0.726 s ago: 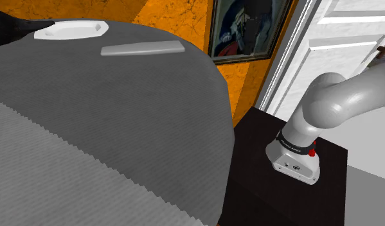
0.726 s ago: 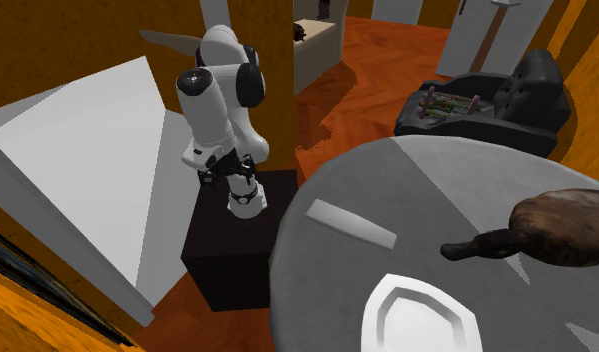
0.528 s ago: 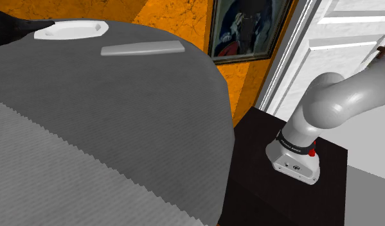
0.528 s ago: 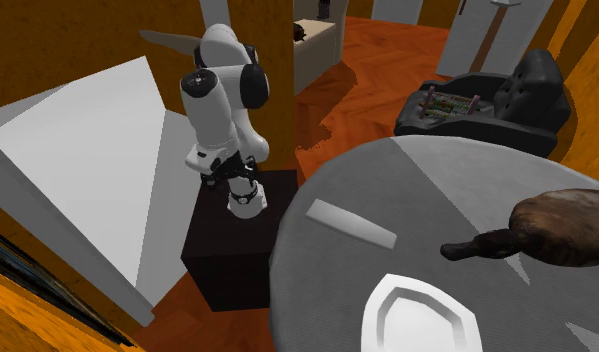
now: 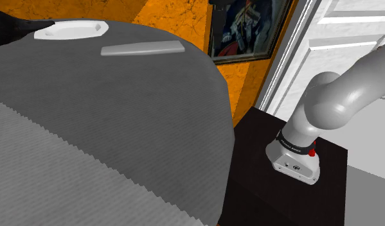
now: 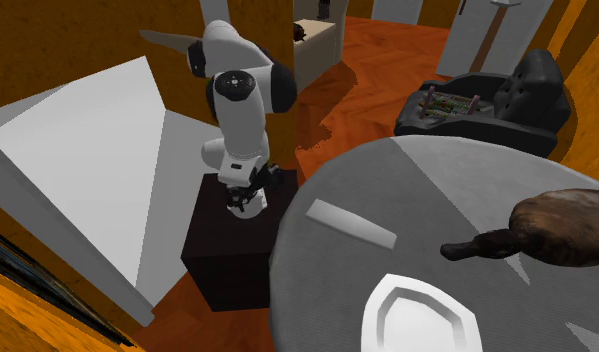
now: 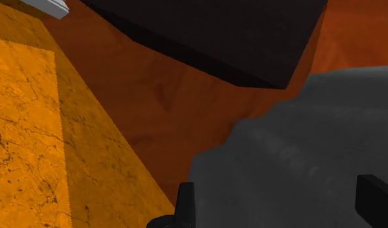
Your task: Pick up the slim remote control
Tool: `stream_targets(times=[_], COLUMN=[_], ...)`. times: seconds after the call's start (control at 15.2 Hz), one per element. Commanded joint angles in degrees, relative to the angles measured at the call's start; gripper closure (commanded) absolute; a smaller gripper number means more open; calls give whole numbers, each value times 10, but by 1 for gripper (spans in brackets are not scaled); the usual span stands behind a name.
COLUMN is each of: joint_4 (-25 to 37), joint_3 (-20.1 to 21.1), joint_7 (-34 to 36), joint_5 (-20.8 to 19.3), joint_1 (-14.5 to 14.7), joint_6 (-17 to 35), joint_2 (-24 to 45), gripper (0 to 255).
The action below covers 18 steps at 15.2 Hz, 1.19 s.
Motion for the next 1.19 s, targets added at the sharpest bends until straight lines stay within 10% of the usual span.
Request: stream_targets(times=[0.0, 1.12], joint_4=[39, 415], joint_3=[12, 130], joint_7=[-9, -51], joint_5=[-1, -72], joint_1=[10, 106], joint_6=[4, -40], joint_2=[37, 334], gripper=[0, 0])
